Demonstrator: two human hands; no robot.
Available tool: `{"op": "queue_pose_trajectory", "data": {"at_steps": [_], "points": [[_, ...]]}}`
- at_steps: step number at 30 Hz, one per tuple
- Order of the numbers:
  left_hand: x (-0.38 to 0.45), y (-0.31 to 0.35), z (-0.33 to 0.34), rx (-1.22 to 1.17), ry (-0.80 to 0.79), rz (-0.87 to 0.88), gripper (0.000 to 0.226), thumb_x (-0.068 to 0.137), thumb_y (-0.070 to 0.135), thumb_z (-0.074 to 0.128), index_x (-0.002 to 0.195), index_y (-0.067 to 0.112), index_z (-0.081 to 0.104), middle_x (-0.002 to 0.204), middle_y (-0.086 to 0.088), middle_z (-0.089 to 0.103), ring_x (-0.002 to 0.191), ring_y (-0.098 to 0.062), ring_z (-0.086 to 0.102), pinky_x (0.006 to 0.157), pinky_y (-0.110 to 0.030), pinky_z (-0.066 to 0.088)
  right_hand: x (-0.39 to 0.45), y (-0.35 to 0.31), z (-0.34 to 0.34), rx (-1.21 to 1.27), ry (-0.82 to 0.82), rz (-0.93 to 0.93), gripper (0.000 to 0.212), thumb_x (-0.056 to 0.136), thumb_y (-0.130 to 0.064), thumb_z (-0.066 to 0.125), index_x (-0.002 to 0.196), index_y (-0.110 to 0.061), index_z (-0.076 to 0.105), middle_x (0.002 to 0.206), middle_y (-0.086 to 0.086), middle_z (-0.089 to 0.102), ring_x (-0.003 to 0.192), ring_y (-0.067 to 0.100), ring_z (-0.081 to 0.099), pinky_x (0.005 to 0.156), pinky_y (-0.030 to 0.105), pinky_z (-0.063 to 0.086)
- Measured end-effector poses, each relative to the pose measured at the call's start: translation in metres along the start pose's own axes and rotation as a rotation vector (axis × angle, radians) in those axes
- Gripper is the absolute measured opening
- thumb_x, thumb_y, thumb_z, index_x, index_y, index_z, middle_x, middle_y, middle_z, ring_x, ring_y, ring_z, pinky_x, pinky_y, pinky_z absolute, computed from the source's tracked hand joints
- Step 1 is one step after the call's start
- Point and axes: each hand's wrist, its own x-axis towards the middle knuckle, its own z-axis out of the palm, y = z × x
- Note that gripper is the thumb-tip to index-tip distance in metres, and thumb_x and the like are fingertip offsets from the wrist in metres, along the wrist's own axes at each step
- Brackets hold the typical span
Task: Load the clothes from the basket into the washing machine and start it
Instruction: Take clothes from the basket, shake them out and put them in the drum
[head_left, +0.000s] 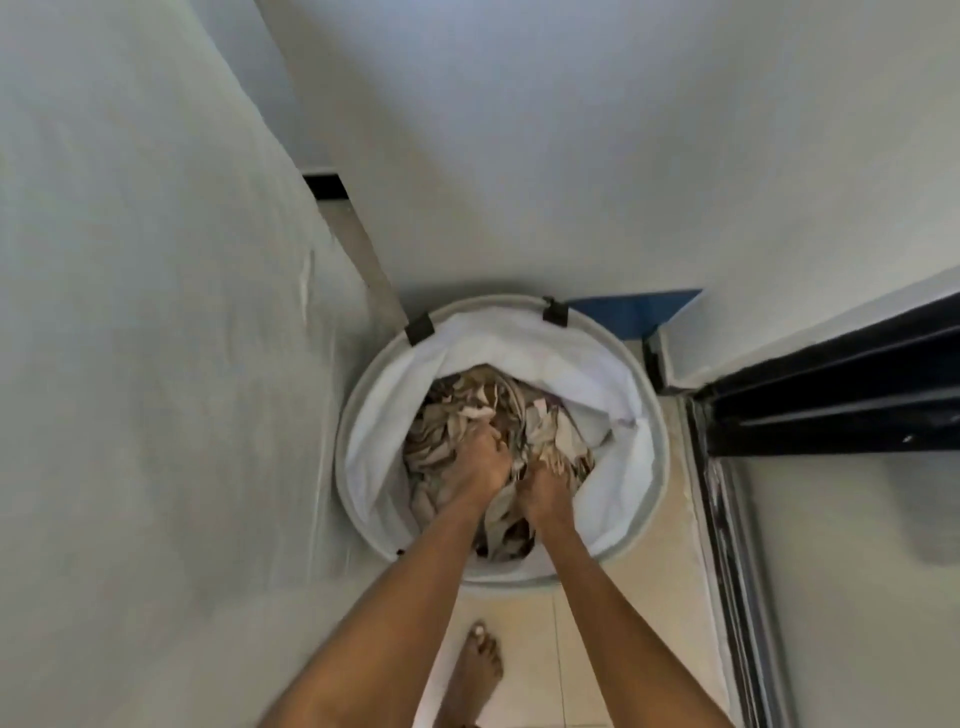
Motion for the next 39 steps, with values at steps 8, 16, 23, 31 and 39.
{"op": "queue_pose_trajectory", "data": {"at_steps": [8, 16, 23, 31, 39], "points": [[0.032, -0.066, 0.038, 0.084, -0.060, -0.092, 0.027, 0.090, 0.017, 0.049, 0.117, 0.016, 0.055, 0.113, -0.015, 0.063, 0.103, -0.032, 0.060, 0.089, -0.039, 0.050, 0.051, 0.036, 0.060, -0.184, 0.092, 0.151, 0.061, 0.094, -0.048, 0.045, 0.135, -0.003, 0.038, 0.126, 0.019, 0.053, 0.116, 0.032, 0.053, 0.090, 0.036, 0.046], [0.017, -0.051, -0.001, 0.030, -0.101, -0.097, 0.026, 0.092, 0.013, 0.048, 0.116, 0.018, 0.054, 0.114, -0.012, 0.063, 0.100, -0.030, 0.062, 0.088, -0.040, 0.052, 0.022, 0.030, 0.041, 0.040, 0.190, 0.081, 0.025, 0.089, -0.017, 0.052, 0.109, -0.008, 0.063, 0.123, 0.017, 0.051, 0.121, 0.031, 0.044, 0.105, 0.033, 0.033], [0.015, -0.057, -0.012, 0.068, -0.151, -0.071, 0.027, 0.092, 0.014, 0.047, 0.119, 0.015, 0.052, 0.119, -0.012, 0.059, 0.105, -0.030, 0.059, 0.088, -0.037, 0.048, 0.015, 0.028, 0.044, 0.089, 0.102, 0.147, 0.053, 0.097, -0.034, 0.043, 0.141, -0.007, 0.034, 0.142, 0.026, 0.034, 0.135, 0.037, 0.031, 0.111, 0.040, 0.029], [0.034, -0.082, 0.011, 0.145, -0.224, -0.054, 0.037, 0.090, 0.014, 0.047, 0.127, 0.016, 0.047, 0.122, -0.013, 0.059, 0.111, -0.032, 0.057, 0.093, -0.040, 0.048, 0.045, 0.057, 0.071, 0.092, 0.280, 0.267, 0.042, 0.092, -0.024, 0.052, 0.130, -0.007, 0.050, 0.140, 0.019, 0.038, 0.128, 0.037, 0.040, 0.100, 0.044, 0.040], [0.000, -0.053, -0.026, 0.207, -0.224, -0.029, 0.046, 0.090, 0.013, 0.052, 0.135, 0.015, 0.041, 0.127, -0.013, 0.052, 0.115, -0.030, 0.054, 0.099, -0.041, 0.046, -0.028, 0.013, 0.021, 0.597, 0.206, 0.180, 0.035, 0.099, -0.016, 0.036, 0.129, -0.008, 0.052, 0.128, 0.017, 0.057, 0.117, 0.036, 0.051, 0.094, 0.037, 0.040]]}}
